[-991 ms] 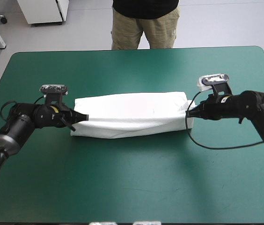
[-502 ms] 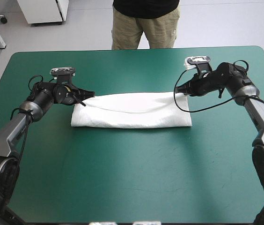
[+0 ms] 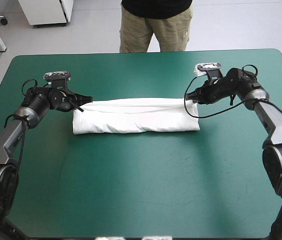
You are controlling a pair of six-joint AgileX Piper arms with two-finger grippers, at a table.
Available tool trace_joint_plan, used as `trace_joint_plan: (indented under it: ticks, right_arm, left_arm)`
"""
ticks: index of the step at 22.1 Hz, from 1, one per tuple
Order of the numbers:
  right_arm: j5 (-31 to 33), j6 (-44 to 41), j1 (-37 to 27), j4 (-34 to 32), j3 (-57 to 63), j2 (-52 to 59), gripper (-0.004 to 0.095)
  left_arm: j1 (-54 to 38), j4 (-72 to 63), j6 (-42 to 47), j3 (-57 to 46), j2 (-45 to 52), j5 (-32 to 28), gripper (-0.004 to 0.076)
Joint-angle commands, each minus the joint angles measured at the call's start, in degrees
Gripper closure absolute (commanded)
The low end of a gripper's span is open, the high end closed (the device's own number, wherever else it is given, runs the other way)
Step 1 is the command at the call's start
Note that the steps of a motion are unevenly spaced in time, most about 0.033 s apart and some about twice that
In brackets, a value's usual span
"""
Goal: Fold the cloth
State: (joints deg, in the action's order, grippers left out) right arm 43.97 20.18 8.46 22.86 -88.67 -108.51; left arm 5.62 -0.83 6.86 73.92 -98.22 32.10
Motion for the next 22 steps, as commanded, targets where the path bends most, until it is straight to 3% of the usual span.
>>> trace_joint_plan:
  ticks: [1,2,4,6,8,10,12,14,15,18,22]
  right_arm:
    - [-2.41,0.6,-0.51,0.68,-2.56,3.06,0.0462]
    - [-2.08,0.27,-0.51,-0.13,-3.96,3.06,0.0411]
    - [-1.51,-0.53,-0.51,-2.36,-6.94,4.28,0.0408]
    - [-0.72,-2.82,-0.8,-6.67,-9.83,6.57,0.0408]
    - [1.19,-3.88,-2.31,-7.56,-11.72,9.72,0.0409]
    - [3.19,-4.12,-4.82,-7.56,-11.7,13.85,0.0418]
    - [6.92,-5.17,-7.9,-7.3,-11.7,18.19,0.0454]
    - [9.95,-5.29,-9.83,-7.52,-11.32,21.4,0.0563]
    - [10.52,-4.69,-10.75,-7.63,-10.33,23.02,0.0692]
    - [10.68,-4.11,-11.93,-7.74,-8.54,24.5,0.0925]
    - [10.41,-4.11,-12.48,-7.18,-5.79,24.58,0.0925]
  left_arm:
    - [-0.06,-0.22,-1.11,1.98,2.81,-2.71,0.0549]
    - [-0.06,-0.22,-1.11,1.98,2.81,-2.62,0.0376]
    - [-0.06,0.83,-1.11,2.23,3.02,-2.36,0.0148]
    - [-0.06,0.83,-1.35,4.19,3.28,-0.17,0.0115]
    - [0.04,-1.34,-3.64,7.8,3.65,2.84,0.0132]
    - [0.79,-7.38,-8.93,11.19,4.38,5.72,0.0158]
    - [3.04,-16.55,-17.62,12.82,4.63,7.42,0.0243]
    - [6.55,-23.81,-23.82,12.72,3.97,7.94,0.0482]
    - [9.43,-25.59,-25.27,12.72,2.72,7.82,0.07]
    - [12.92,-25.71,-26.0,12.72,-0.21,8.1,0.0727]
    - [15.63,-25.97,-25.33,12.72,-4.51,8.09,0.0733]
